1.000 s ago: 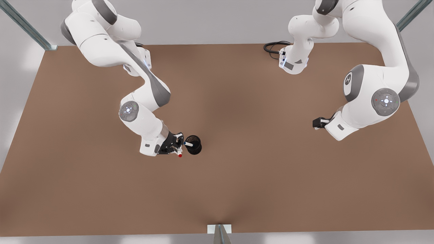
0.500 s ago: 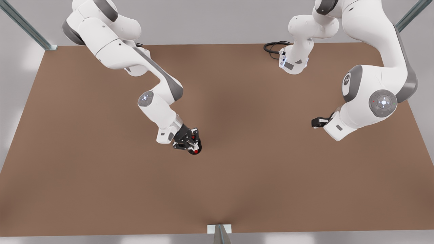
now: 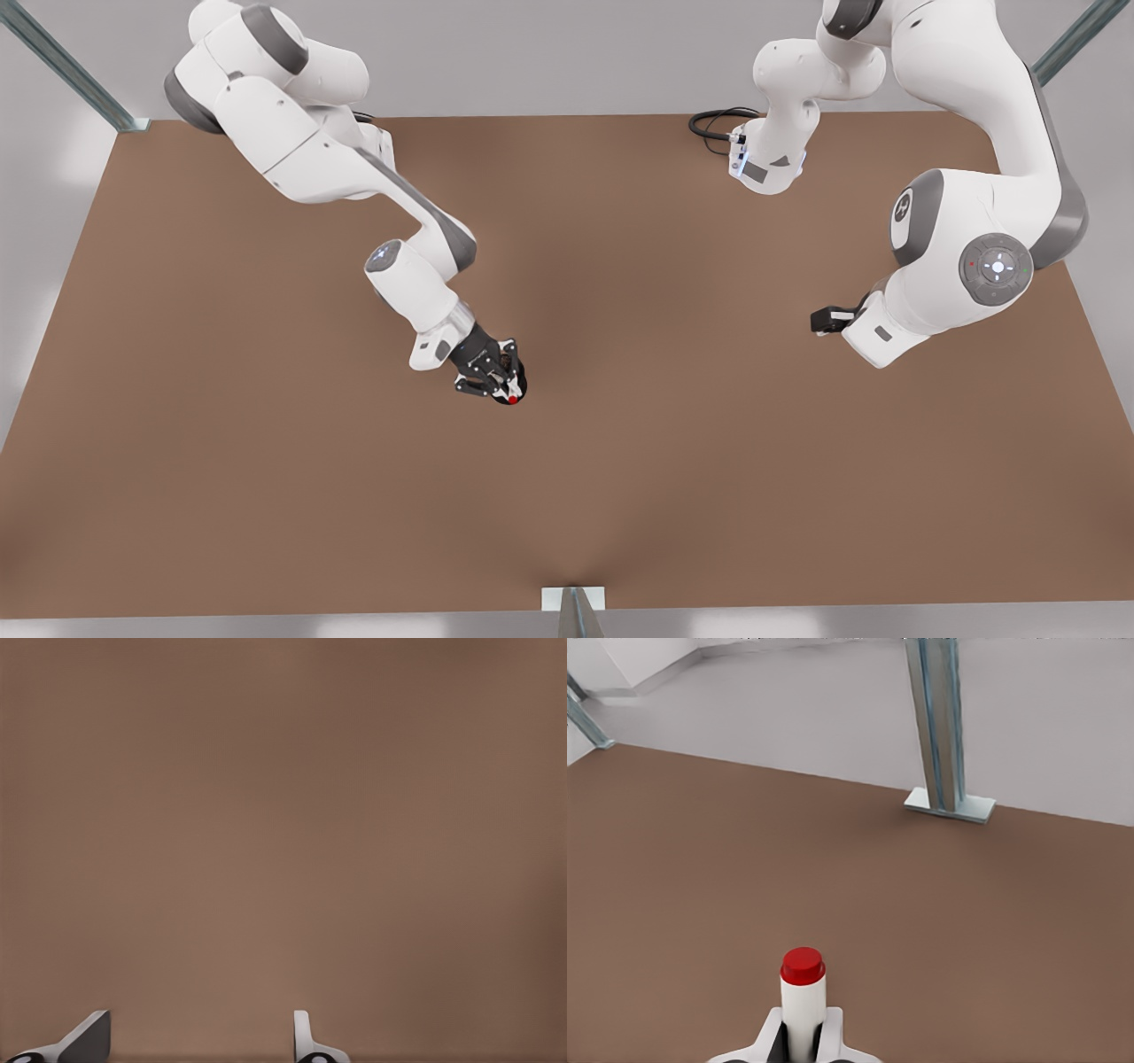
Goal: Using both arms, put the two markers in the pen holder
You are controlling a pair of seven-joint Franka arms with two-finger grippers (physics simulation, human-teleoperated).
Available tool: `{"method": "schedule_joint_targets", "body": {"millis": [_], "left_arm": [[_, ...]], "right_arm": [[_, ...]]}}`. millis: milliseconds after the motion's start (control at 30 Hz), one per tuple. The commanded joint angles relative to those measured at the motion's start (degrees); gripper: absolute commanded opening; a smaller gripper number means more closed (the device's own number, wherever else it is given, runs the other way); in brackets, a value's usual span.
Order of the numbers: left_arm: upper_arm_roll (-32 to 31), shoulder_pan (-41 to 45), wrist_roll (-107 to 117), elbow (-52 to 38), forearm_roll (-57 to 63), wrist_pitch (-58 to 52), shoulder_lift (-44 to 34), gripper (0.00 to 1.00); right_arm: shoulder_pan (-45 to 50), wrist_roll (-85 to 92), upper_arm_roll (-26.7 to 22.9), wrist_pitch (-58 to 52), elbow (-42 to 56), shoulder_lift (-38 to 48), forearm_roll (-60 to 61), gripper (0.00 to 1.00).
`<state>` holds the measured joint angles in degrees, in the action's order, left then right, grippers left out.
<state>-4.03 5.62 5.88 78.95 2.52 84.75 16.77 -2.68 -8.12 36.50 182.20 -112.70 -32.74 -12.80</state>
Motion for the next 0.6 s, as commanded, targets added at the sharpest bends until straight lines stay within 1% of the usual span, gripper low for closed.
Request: {"method": "schedule_joint_targets", "body": {"millis": [0,100,233,267,300,333,367,467,500,567], "left_arm": [[0.0,0.2,0.8,0.0,0.0,0.0,-0.1,1.00],[0.0,0.4,0.8,0.0,0.0,0.1,-0.1,1.00],[0.0,0.4,0.9,0.0,0.0,0.1,0.3,1.00],[0.0,0.4,0.9,0.1,0.0,0.1,0.3,1.00],[0.0,0.4,0.9,0.1,-0.1,0.1,0.4,1.00],[0.0,0.4,0.9,0.1,-0.1,0.1,0.4,1.00],[0.0,0.4,0.9,0.1,-0.1,0.0,0.4,1.00],[0.0,0.4,0.9,0.1,-0.1,0.0,0.4,1.00],[0.0,0.4,0.9,0.2,-0.1,0.0,0.4,1.00],[0.0,0.4,1.8,0.0,-0.1,-0.1,0.3,1.00]], "right_arm": [[0.0,-1.9,0.0,2.7,-0.2,-0.3,-1.3,0.21],[-0.3,-1.8,0.0,2.7,-1.0,-0.1,-1.4,0.21],[-1.0,-1.8,0.0,5.4,-4.3,0.5,-1.6,0.21],[-1.0,-1.8,0.0,5.8,-5.6,0.9,-1.6,0.22],[-1.6,-1.8,0.0,6.9,-7.3,1.0,-1.7,0.26],[-1.7,-1.9,0.0,7.1,-7.5,1.0,-1.6,0.89],[-1.7,-1.8,0.0,7.1,-7.5,1.0,-1.7,1.00],[-1.9,-1.9,0.0,5.9,-6.4,2.1,-1.6,1.00],[-2.9,-1.8,0.4,-0.3,-4.4,4.4,-1.7,1.00],[-3.1,-2.2,0.7,-33.8,9.3,13.6,-1.6,1.00]]}}
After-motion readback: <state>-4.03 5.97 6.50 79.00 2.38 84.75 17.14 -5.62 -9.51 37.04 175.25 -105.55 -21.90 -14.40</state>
